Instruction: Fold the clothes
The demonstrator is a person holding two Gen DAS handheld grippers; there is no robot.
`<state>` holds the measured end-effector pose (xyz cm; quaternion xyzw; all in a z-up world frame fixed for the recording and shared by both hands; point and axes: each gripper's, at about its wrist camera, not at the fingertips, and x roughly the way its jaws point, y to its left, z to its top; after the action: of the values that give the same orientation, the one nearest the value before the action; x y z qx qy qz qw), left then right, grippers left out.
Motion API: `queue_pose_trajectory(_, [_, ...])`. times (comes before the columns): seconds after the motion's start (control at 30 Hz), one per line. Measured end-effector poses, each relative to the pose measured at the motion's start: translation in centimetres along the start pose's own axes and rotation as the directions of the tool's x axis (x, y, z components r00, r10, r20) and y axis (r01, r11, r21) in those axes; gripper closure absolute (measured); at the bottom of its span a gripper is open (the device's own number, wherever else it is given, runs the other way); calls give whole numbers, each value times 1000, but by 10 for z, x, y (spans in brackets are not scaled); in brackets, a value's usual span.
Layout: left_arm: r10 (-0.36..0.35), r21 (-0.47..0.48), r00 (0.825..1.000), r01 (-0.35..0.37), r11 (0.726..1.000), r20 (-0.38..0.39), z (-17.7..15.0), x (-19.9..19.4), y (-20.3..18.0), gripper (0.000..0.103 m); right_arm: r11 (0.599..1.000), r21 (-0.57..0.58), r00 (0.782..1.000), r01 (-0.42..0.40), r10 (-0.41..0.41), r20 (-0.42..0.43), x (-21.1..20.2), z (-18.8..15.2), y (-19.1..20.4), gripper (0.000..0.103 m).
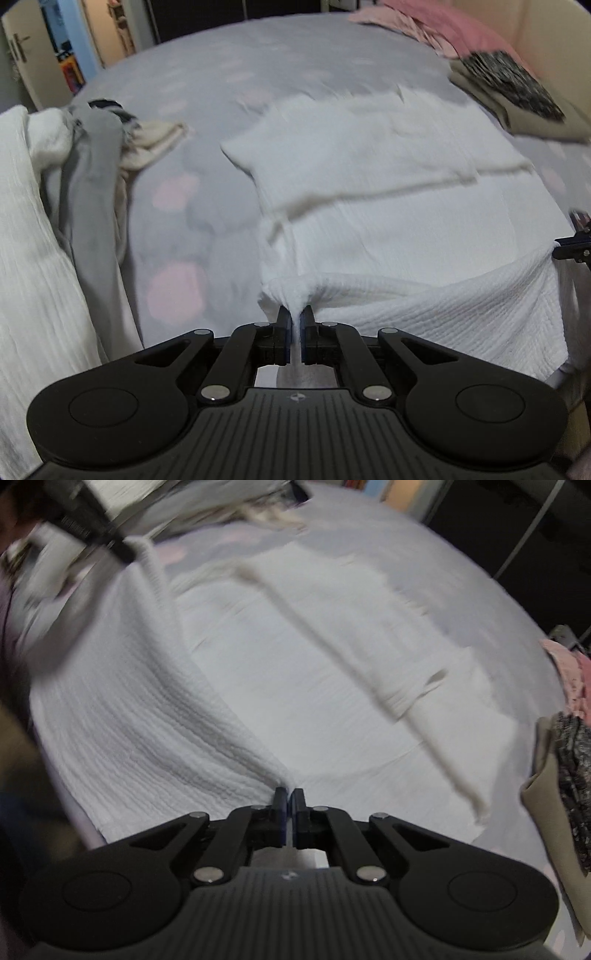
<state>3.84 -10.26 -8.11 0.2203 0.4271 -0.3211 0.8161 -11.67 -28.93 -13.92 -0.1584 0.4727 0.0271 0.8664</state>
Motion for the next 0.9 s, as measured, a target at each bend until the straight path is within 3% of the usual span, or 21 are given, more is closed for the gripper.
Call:
queue_pose_trajectory(0.13, [27,18,999,-28,999,17,14,18,1,100,998,55,1000,21,-22,7,12,18,-23,100])
queue_pose_trajectory(0.23, [33,33,999,-33,999,-1,15,31,-2,93,995,95,1000,11,-10,-10,25,24,-32,97])
queue_pose_trajectory(0.37, [59,38,998,-60,997,12,11,29,-2,84,992,127,1000,17,-16,-3,24,23,-37,79])
queue_pose_trajectory(0.5, [71,100,996,-77,992,56,1,12,-9,78,988,151,1000,-5,1,31,10,19,-41,78])
queue_pose_trajectory(0.73, [59,299,995,-81,951,83,-34,-16,-35,66,996,-33,996,-85,84,-9,-13,-18,-2,73])
queue_pose_trajectory(0.83, [19,384,998,-39,922,56,-51,-20,-48,63,984,-142,993,-107,100,-61,-20,-36,24,72])
queue_pose_trajectory(0.9, [-11,448,1000,-2,894,27,-63,-21,-59,63,972,-192,989,-133,118,-88,-24,-45,38,65])
